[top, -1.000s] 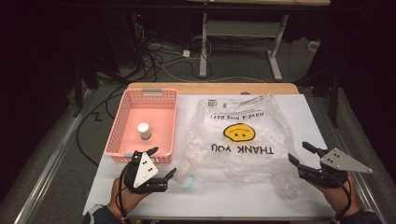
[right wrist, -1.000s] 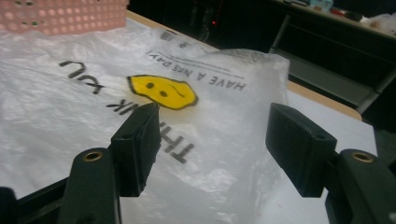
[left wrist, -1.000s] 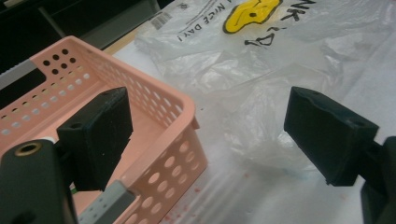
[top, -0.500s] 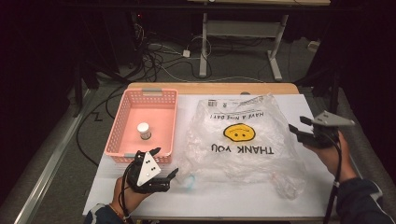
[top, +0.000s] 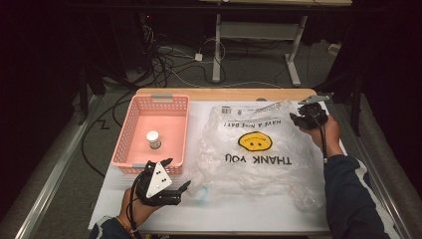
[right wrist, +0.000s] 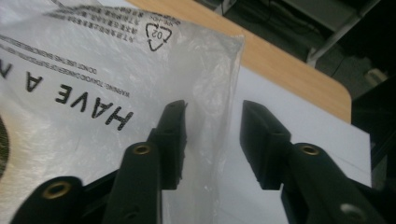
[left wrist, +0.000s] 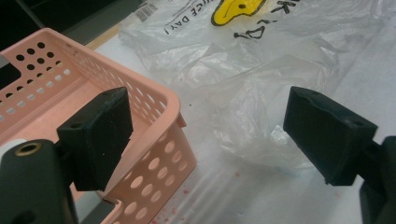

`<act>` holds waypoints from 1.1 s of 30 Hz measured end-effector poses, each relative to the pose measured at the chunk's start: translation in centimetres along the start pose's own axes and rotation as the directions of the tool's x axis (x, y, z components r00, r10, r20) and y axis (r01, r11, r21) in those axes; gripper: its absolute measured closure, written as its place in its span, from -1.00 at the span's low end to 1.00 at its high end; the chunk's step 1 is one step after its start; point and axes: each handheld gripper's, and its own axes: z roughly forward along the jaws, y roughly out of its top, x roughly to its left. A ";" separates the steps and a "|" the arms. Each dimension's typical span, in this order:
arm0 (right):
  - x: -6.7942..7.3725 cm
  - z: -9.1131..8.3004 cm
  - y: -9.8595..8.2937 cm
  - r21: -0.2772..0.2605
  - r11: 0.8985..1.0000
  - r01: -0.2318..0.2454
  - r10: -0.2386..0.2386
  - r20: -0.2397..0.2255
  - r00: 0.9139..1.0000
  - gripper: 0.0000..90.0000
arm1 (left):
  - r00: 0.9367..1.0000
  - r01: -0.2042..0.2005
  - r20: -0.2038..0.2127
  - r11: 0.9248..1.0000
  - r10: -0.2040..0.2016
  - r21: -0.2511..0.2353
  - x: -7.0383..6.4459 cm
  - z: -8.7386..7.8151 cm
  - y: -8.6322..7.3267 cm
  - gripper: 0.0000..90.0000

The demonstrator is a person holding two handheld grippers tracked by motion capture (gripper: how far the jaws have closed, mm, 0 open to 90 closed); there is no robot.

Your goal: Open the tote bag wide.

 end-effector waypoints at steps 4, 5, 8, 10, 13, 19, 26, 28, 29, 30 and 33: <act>-0.1 0.9 -0.1 0.031 0.999 -0.023 0.023 -0.022 0.999 0.68 | 1.000 0.002 0.004 1.000 -0.002 0.003 -0.1 0.2 0.0 -0.67; 0.1 1.2 -0.1 0.043 0.999 -0.013 0.014 -0.012 1.000 0.86 | 1.000 0.001 0.002 1.000 -0.001 0.007 -0.1 0.2 0.1 -0.67; 0.3 1.3 -0.1 0.048 0.999 0.002 -0.002 0.005 1.000 1.00 | 1.000 -0.001 0.001 1.000 0.001 0.011 -0.2 0.3 0.1 -0.67; -0.1 1.0 -0.1 0.038 0.999 -0.023 0.022 0.021 1.000 1.00 | 1.000 0.001 0.000 1.000 -0.001 0.009 -0.2 0.3 0.1 -0.67; -1.0 0.5 -0.5 0.064 0.997 -0.052 0.046 0.095 0.994 1.00 | 1.000 0.004 -0.006 1.000 -0.004 0.008 -0.1 0.3 0.1 -0.66; -3.0 -0.9 -2.1 0.085 0.982 -0.166 0.145 0.210 0.967 1.00 | 1.000 0.000 -0.007 1.000 0.000 0.007 -0.2 0.2 0.2 -0.66; -4.1 -3.9 -5.7 0.038 0.965 -0.258 0.244 0.212 0.946 1.00 | 1.000 -0.001 -0.016 1.000 0.001 0.004 -0.1 0.0 0.2 -0.66; -4.1 -4.3 -6.1 0.039 0.963 -0.268 0.254 0.213 0.943 1.00 | 1.000 0.002 -0.017 1.000 -0.002 0.005 -0.1 0.0 0.2 -0.67; -3.9 -5.1 -6.9 0.029 0.961 -0.275 0.265 0.196 0.944 1.00 | 1.000 0.002 -0.019 1.000 -0.002 0.007 -0.2 0.0 0.2 -0.66; -3.9 -5.1 -6.9 0.029 0.961 -0.275 0.265 0.196 0.944 1.00 | 1.000 0.002 -0.020 1.000 -0.002 0.009 -0.2 0.0 0.2 -0.66; -3.5 -6.2 -7.8 0.012 0.959 -0.283 0.278 0.157 0.948 1.00 | 1.000 0.001 -0.026 1.000 -0.001 0.012 -0.2 0.0 0.2 -0.66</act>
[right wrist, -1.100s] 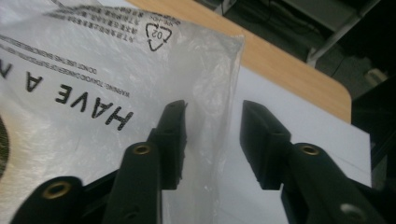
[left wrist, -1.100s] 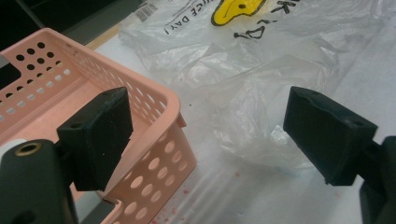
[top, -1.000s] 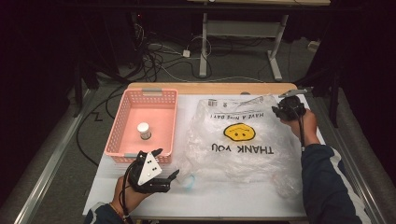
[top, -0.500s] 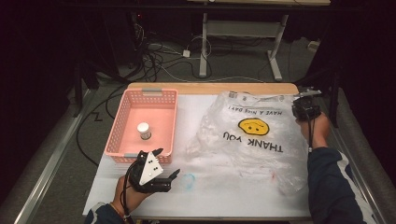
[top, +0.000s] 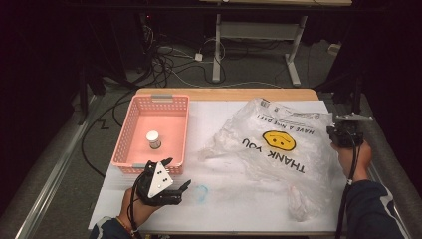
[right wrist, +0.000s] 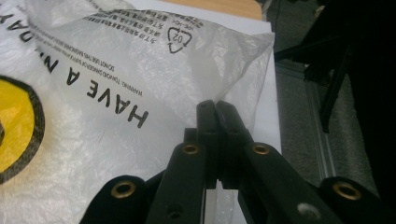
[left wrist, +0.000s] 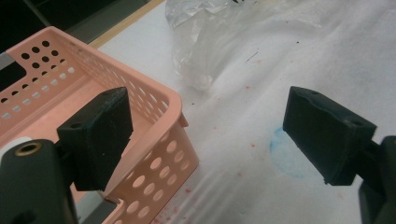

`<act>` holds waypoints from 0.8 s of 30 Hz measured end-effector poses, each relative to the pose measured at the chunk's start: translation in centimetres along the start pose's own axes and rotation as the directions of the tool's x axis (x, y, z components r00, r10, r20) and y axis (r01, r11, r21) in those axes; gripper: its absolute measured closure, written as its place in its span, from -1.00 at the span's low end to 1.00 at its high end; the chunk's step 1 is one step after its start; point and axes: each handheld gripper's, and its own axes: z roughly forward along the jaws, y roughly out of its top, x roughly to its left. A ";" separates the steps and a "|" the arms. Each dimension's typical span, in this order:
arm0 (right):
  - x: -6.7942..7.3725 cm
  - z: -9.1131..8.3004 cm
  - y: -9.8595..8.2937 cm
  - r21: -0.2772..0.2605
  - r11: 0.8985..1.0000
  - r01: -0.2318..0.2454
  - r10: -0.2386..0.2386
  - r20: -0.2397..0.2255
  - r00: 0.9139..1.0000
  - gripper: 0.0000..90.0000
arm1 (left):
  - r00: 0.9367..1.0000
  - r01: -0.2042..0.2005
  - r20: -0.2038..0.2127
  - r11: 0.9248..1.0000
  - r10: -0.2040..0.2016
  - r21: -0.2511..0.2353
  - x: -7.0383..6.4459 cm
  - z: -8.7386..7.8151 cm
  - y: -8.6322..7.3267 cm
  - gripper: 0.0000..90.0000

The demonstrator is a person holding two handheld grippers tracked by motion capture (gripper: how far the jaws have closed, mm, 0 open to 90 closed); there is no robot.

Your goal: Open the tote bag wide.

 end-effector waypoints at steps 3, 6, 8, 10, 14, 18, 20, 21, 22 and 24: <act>0.3 -1.1 -1.3 -0.001 1.000 0.006 -0.006 -0.038 0.999 1.00 | 1.000 -0.002 -0.004 1.000 0.002 0.003 0.0 0.0 0.0 -0.66; 1.0 -2.5 -3.1 -0.006 0.999 0.041 -0.041 -0.077 0.996 1.00 | 1.000 0.001 -0.006 1.000 -0.001 0.003 0.0 -0.1 -0.1 -0.66; 1.2 -2.8 -3.3 -0.012 0.999 0.041 -0.042 -0.079 0.996 1.00 | 1.000 0.002 -0.010 1.000 -0.001 0.003 0.1 -0.1 -0.1 -0.66; 1.8 -4.1 -4.1 -0.037 0.997 0.068 -0.071 -0.085 0.994 1.00 | 1.000 0.000 -0.013 1.000 0.000 0.003 0.2 -0.2 -0.1 -0.66; 2.3 -5.0 -4.7 -0.041 0.995 0.090 -0.094 -0.110 0.990 0.92 | 1.000 0.001 -0.017 1.000 -0.001 0.009 0.4 -0.2 -0.3 -0.66; 2.3 -6.8 -4.7 -0.142 0.987 0.075 -0.088 -0.084 0.993 0.69 | 1.000 0.000 -0.020 1.000 0.000 0.011 0.4 -0.2 -0.3 -0.66; 2.4 -7.7 -4.4 -0.187 0.979 0.078 -0.097 -0.095 0.991 0.59 | 1.000 -0.001 -0.022 1.000 0.001 0.010 0.4 -0.3 -0.3 -0.67; 2.6 -8.1 -4.2 -0.204 0.974 0.095 -0.114 -0.088 0.990 0.52 | 1.000 -0.001 -0.022 1.000 0.001 0.010 0.4 -0.3 -0.3 -0.66; 2.6 -8.1 -4.2 -0.204 0.974 0.095 -0.114 -0.088 0.990 0.52 | 1.000 0.001 -0.022 1.000 -0.001 0.009 0.4 -0.3 -0.3 -0.66; 3.5 -9.3 -3.8 -0.244 0.961 0.129 -0.152 -0.076 0.985 0.18 | 1.000 0.002 -0.020 1.000 -0.002 0.010 0.5 -0.3 -0.3 -0.67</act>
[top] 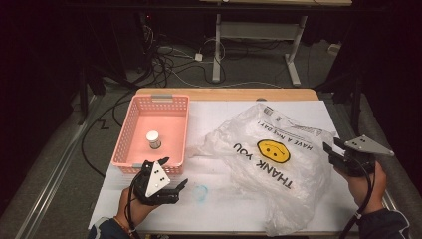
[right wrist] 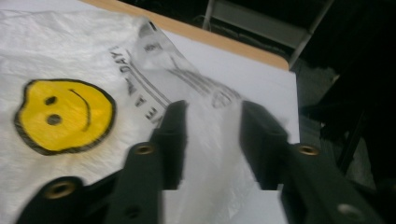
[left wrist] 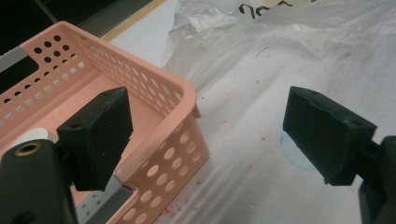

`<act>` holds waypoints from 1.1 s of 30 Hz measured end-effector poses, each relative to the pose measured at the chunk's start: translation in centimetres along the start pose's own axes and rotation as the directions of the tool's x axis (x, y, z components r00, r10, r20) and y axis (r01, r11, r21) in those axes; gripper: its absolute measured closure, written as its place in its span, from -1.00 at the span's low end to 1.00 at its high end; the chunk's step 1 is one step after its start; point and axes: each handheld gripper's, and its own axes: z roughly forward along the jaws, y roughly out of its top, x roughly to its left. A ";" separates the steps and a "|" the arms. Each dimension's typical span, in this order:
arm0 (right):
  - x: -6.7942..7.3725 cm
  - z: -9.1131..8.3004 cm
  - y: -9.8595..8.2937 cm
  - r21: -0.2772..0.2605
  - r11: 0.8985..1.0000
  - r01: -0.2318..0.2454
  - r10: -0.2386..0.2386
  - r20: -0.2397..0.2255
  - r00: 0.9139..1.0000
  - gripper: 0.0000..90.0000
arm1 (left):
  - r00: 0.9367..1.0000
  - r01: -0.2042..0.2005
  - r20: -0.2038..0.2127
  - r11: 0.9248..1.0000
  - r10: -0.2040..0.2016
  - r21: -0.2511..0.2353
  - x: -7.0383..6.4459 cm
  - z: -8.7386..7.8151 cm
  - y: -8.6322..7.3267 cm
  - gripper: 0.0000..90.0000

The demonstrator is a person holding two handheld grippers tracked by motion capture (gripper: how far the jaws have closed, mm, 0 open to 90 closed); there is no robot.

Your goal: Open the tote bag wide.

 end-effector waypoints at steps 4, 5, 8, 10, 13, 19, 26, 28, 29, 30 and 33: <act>1.2 -0.8 0.7 -0.058 0.998 0.024 -0.027 -0.063 0.998 0.04 | 1.000 0.000 0.002 1.000 0.000 -0.001 0.0 0.0 0.0 -0.66; 1.7 -1.0 1.0 -0.069 0.997 0.035 -0.042 -0.106 0.993 0.04 | 1.000 -0.001 0.002 1.000 0.001 -0.001 -0.1 0.0 0.0 -0.67; 3.0 -1.2 1.5 -0.085 0.994 0.072 -0.088 -0.202 0.975 0.02 | 1.000 -0.005 0.006 1.000 0.005 0.002 -0.1 0.1 0.0 -0.67; 5.5 -1.2 2.2 -0.113 0.986 0.121 -0.151 -0.311 0.938 0.03 | 1.000 -0.005 0.006 1.000 0.005 0.003 -0.2 0.2 0.1 -0.67; 7.8 -0.8 2.7 -0.114 0.980 0.161 -0.194 -0.417 0.888 0.03 | 1.000 -0.011 0.008 1.000 0.011 0.006 -0.2 0.2 0.1 -0.67; 12.4 0.5 2.8 -0.079 0.958 0.277 -0.271 -0.564 0.780 0.02 | 1.000 -0.008 0.015 1.000 0.008 0.009 -0.3 0.4 0.1 -0.67; 15.7 2.1 1.8 -0.020 0.922 0.386 -0.315 -0.615 0.723 -0.19 | 1.000 -0.010 0.026 1.000 0.009 0.010 -0.4 0.6 0.1 -0.67; 16.3 2.5 1.5 0.007 0.912 0.410 -0.318 -0.621 0.717 -0.33 | 1.000 -0.010 0.029 1.000 0.009 0.012 -0.4 0.6 0.1 -0.66; 16.8 2.9 1.3 0.024 0.908 0.417 -0.317 -0.613 0.724 -0.50 | 1.000 -0.010 0.029 1.000 0.010 0.012 -0.4 0.6 0.1 -0.67; 16.8 2.9 1.3 0.024 0.908 0.417 -0.317 -0.613 0.724 -0.50 | 0.999 -0.011 0.030 1.000 0.011 0.014 -0.4 0.7 0.1 -0.67; 17.6 3.5 0.8 0.046 0.894 0.445 -0.321 -0.626 0.711 -0.50 | 0.999 -0.014 0.032 1.000 0.014 0.015 -0.5 0.7 0.1 -0.67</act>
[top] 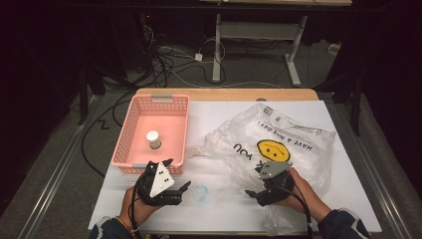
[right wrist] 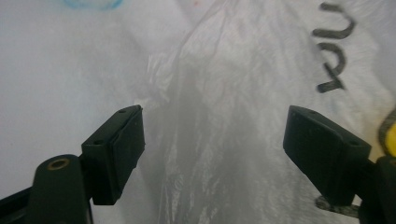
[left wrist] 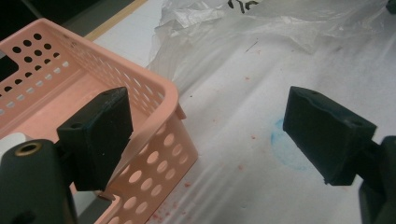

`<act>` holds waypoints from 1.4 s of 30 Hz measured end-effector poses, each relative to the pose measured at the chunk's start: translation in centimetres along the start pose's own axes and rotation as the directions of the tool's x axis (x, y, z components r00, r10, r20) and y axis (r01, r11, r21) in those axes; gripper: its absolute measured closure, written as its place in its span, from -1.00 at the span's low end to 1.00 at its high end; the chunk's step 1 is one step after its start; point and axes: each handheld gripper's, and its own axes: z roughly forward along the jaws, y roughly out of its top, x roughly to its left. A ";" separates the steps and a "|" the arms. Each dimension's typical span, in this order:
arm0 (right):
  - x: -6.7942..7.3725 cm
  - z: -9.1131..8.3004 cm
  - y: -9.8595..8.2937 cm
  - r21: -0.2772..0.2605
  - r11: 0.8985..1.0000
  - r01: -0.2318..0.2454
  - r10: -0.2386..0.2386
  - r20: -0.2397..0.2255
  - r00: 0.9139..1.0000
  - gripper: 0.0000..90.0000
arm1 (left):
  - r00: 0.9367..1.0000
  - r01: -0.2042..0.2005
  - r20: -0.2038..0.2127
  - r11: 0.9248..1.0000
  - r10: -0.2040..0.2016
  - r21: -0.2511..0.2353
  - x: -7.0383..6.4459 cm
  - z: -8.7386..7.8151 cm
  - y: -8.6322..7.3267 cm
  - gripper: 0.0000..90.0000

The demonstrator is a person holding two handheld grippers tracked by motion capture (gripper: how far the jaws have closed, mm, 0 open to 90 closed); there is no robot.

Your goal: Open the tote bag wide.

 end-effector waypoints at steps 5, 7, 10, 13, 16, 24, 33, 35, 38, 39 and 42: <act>0.3 1.1 -0.1 0.043 0.998 0.038 -0.039 0.017 0.999 -0.15 | 1.000 0.001 -0.001 1.000 -0.001 -0.001 0.0 0.0 0.0 -0.67; 0.2 1.2 -0.1 0.029 0.999 0.026 -0.027 0.038 0.999 0.20 | 1.000 0.001 -0.001 1.000 -0.001 0.000 0.0 0.0 0.0 -0.67; -0.1 0.9 0.0 0.004 1.000 0.007 -0.007 0.037 0.999 0.43 | 1.000 -0.001 0.001 1.000 0.001 0.003 0.0 0.0 -0.1 -0.66; -0.4 0.7 0.4 -0.018 1.000 -0.002 0.003 0.045 0.999 0.88 | 1.000 -0.003 0.000 1.000 0.003 0.005 0.0 0.1 0.0 -0.66; -0.6 0.5 0.9 -0.057 0.998 -0.017 0.021 0.060 0.998 0.99 | 1.000 -0.005 0.001 1.000 0.005 0.006 0.0 0.0 -0.1 -0.67; -1.0 -1.8 2.5 -0.198 0.979 -0.053 0.072 0.091 0.993 0.89 | 1.000 -0.002 -0.001 1.000 0.002 0.006 0.2 0.0 -0.1 -0.66; -1.2 -1.8 2.6 -0.185 0.981 -0.063 0.085 0.112 0.990 1.00 | 1.000 -0.005 0.002 1.000 0.005 0.009 0.1 0.0 -0.1 -0.66; -1.2 -2.1 2.7 -0.196 0.979 -0.062 0.086 0.116 0.990 1.00 | 1.000 -0.005 0.003 1.000 0.005 0.008 0.1 0.0 -0.1 -0.66; -1.4 -3.4 3.3 -0.244 0.969 -0.040 0.085 0.173 0.981 1.00 | 1.000 -0.002 0.003 1.000 0.002 0.009 0.2 0.0 -0.1 -0.66; -1.4 -3.4 3.3 -0.244 0.969 -0.040 0.085 0.173 0.981 1.00 | 1.000 -0.002 0.002 1.000 0.002 0.011 0.2 0.0 -0.1 -0.66; -1.9 -4.4 4.3 -0.290 0.957 -0.015 0.085 0.231 0.969 1.00 | 1.000 -0.002 0.000 1.000 0.002 0.008 0.3 -0.1 0.0 -0.67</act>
